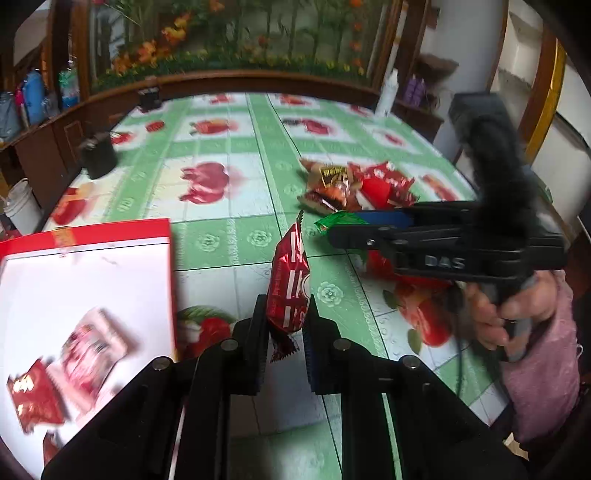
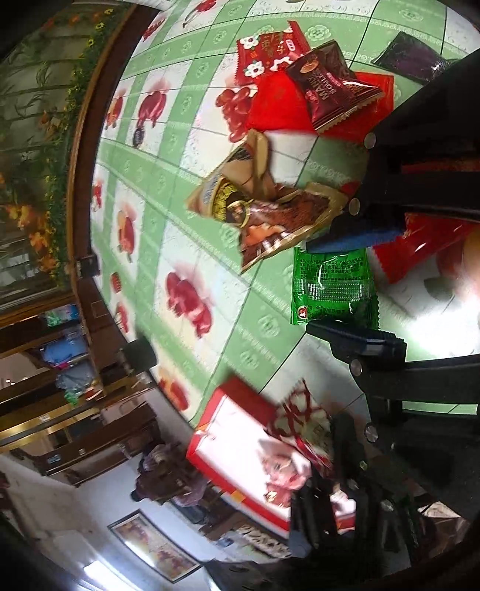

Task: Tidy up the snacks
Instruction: 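Carry the red-white wrapper and green packet over the white tray and open both tools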

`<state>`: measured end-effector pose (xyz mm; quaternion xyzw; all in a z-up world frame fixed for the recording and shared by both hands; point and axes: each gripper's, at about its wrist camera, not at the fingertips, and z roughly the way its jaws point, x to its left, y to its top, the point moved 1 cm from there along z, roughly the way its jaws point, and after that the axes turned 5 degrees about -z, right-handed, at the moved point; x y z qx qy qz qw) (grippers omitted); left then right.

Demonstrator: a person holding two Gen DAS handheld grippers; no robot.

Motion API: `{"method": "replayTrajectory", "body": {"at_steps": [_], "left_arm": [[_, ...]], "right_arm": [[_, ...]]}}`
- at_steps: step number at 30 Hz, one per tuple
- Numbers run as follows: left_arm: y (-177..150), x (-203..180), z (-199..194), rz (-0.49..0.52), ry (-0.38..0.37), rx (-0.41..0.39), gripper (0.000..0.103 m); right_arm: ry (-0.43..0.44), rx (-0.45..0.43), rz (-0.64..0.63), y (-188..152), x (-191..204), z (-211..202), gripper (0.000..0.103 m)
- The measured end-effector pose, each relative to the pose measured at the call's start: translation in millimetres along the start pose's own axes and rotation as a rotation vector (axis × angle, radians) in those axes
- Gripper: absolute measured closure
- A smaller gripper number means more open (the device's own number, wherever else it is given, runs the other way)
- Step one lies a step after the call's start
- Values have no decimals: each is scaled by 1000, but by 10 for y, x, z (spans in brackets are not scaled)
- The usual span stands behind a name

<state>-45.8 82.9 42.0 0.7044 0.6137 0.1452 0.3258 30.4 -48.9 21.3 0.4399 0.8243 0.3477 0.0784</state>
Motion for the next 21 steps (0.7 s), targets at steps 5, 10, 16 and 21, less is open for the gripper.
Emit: {"method": "replayTrajectory", "body": {"at_steps": [5, 10, 16, 21], "left_arm": [[-60, 154, -357, -41, 108, -105, 89], [-95, 463, -633, -94, 255, -190, 89], [-207, 794, -805, -139, 398, -241, 89], [-308, 923, -871, -155, 429, -249, 89]], "right_arm": [[15, -28, 1, 16, 96, 44, 66], [97, -98, 28, 63, 299, 9, 66], [169, -170, 26, 180, 764, 27, 66], [238, -210, 15, 240, 1230, 122, 66]]}}
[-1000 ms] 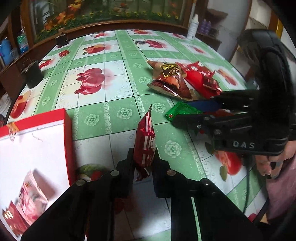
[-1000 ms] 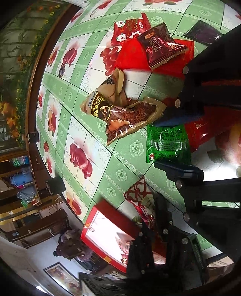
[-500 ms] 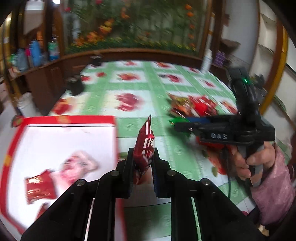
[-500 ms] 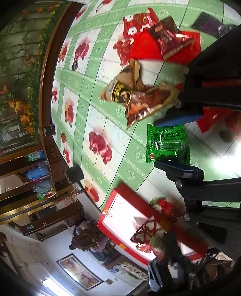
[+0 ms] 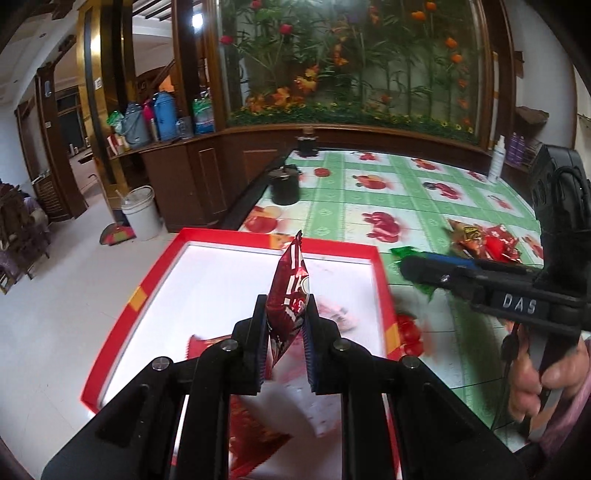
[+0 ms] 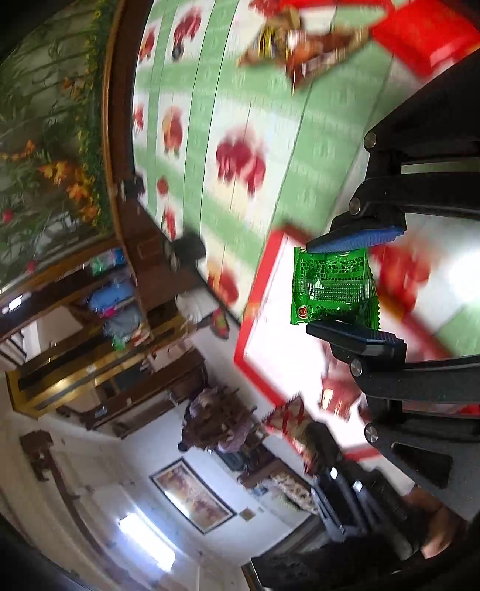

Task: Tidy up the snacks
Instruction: 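Carry the red-white wrapper and green packet over the white tray and open both tools, then grasp the dark purple packet with the right tool while the left tool returns to the pile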

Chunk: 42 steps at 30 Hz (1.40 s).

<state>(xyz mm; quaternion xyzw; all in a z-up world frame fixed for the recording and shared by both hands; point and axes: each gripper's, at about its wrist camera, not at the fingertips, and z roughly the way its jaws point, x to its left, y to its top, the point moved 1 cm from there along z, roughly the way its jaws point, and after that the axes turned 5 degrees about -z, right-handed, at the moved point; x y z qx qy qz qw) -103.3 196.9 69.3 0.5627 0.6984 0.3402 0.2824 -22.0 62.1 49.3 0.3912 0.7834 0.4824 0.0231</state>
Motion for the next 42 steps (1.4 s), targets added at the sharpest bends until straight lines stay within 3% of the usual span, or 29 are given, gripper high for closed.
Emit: {"method": "replayTrajectory", "body": {"at_steps": [8, 22, 30, 33, 37, 42], "left_arm": [[-83, 133, -14, 12, 92, -20, 89], [-148, 209, 37, 18, 163, -17, 88], [-147, 193, 53, 26, 207, -17, 87], [-132, 205, 48, 23, 220, -20, 81], [-123, 207, 8, 21, 246, -42, 50], [-99, 190, -20, 32, 260, -56, 49]], "right_arm": [[13, 55, -56, -130, 370, 297, 65], [8, 82, -108, -239, 383, 354, 63], [-1, 74, -46, -205, 237, 302, 63], [1, 72, -39, -196, 219, 288, 63], [1, 72, -36, -205, 208, 261, 60], [1, 67, -25, -196, 182, 245, 59]]}}
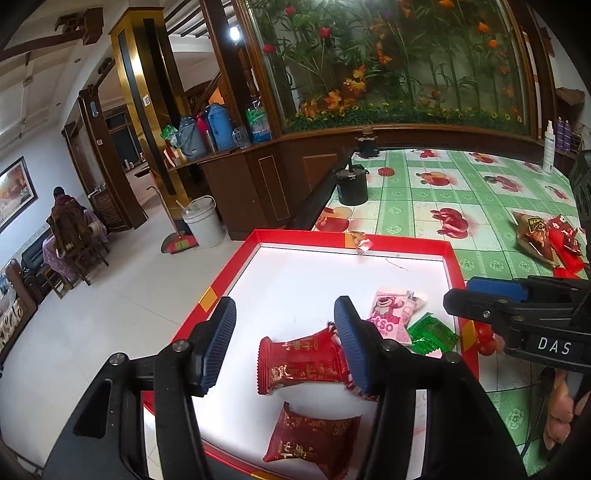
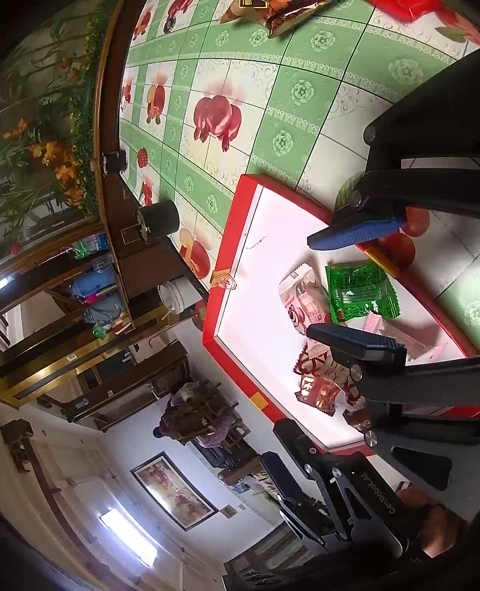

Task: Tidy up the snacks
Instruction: 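Grasp the dark purple packet with the right tool while the left tool returns to the pile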

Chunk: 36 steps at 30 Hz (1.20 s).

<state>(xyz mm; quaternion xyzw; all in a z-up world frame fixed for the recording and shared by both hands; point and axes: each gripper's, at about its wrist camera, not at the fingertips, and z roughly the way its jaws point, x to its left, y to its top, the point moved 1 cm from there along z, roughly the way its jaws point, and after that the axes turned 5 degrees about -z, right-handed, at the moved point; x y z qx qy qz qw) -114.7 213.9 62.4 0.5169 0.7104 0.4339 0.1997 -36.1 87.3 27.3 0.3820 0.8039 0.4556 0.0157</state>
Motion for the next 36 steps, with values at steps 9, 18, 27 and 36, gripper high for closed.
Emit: {"method": "replayTrajectory", "body": {"at_steps": [9, 18, 27, 36], "left_arm": [[17, -54, -7, 6, -10, 10, 44], [27, -286, -119, 63, -60, -10, 33], [84, -767, -222, 155, -159, 8, 33], [372, -1557, -293, 241, -352, 47, 33]], "right_arm": [[1, 11, 0, -4, -11, 0, 56], [-38, -95, 83, 84, -338, -381, 55], [-249, -265, 208, -63, -1348, -1471, 45], [-494, -265, 306, -446, -2153, -2318, 44]]}}
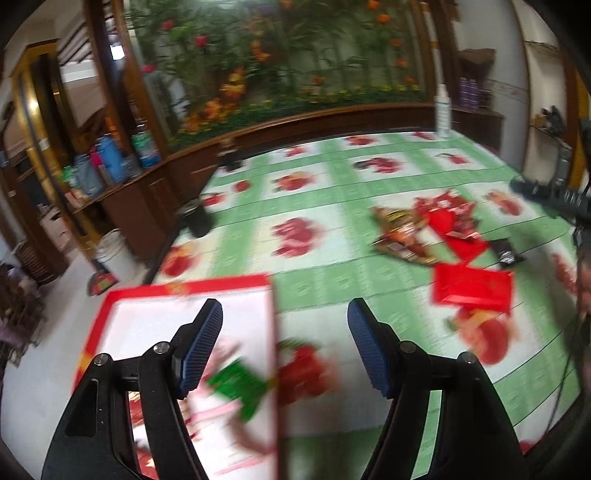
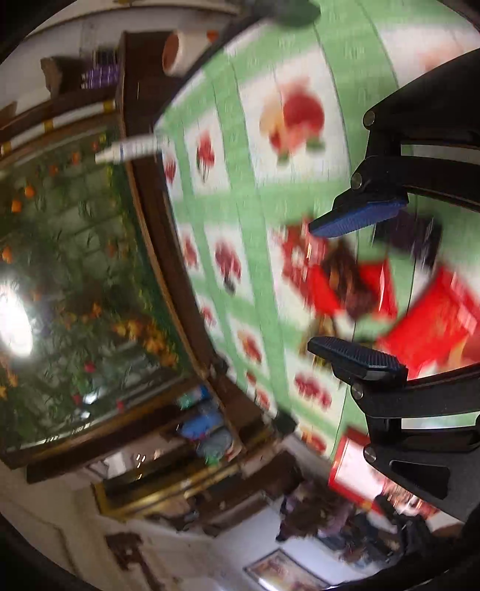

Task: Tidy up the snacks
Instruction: 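Grasp the dark purple packet with the right tool while the left tool returns to the pile, then grasp the brown MANLY chocolate packet with the left tool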

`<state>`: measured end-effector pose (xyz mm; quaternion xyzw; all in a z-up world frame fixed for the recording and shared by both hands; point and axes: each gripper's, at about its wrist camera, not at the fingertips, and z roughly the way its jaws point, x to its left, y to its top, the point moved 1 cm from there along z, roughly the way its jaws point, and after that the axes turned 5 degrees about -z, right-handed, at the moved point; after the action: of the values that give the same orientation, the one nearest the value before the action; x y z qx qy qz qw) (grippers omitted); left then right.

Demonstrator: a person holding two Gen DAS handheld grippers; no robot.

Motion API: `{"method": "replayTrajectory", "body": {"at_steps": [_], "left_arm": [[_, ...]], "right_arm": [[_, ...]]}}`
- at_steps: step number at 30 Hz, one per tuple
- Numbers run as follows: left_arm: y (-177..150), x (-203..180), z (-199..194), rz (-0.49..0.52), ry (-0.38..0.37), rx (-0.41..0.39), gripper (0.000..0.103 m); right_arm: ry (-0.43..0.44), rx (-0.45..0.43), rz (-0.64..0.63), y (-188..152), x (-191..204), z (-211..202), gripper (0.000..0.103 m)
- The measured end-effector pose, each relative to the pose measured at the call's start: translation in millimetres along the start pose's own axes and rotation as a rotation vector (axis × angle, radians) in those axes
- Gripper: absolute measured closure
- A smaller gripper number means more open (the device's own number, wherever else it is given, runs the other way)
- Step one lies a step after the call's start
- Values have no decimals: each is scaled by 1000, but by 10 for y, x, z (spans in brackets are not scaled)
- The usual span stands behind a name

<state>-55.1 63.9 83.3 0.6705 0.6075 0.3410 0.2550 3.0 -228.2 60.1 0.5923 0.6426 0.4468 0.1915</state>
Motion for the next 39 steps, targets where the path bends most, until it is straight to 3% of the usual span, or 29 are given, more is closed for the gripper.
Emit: {"method": "replayTrajectory", "body": {"at_steps": [6, 9, 16, 19, 20, 24, 31, 39], "left_arm": [[342, -479, 311, 19, -152, 48, 29], [497, -706, 455, 51, -204, 49, 29], [664, -1018, 619, 155, -260, 42, 29], [715, -1196, 712, 215, -280, 51, 29], [724, -1275, 737, 244, -285, 53, 29], [759, -1526, 815, 312, -321, 66, 29], [739, -1828, 1018, 357, -382, 133, 29], [634, -1939, 1222, 388, -373, 171, 30]], "right_arm": [[-94, 142, -83, -163, -35, 112, 43], [-94, 223, -79, -251, -16, 238, 44], [-136, 345, -86, -457, -3, 465, 48], [-183, 343, -152, -498, 65, 492, 53], [-200, 343, -172, -496, 79, 496, 64], [-229, 342, -214, -512, 78, 482, 70], [-245, 314, 17, -378, -356, 377, 70], [-247, 314, 28, -357, -369, 380, 70]]}}
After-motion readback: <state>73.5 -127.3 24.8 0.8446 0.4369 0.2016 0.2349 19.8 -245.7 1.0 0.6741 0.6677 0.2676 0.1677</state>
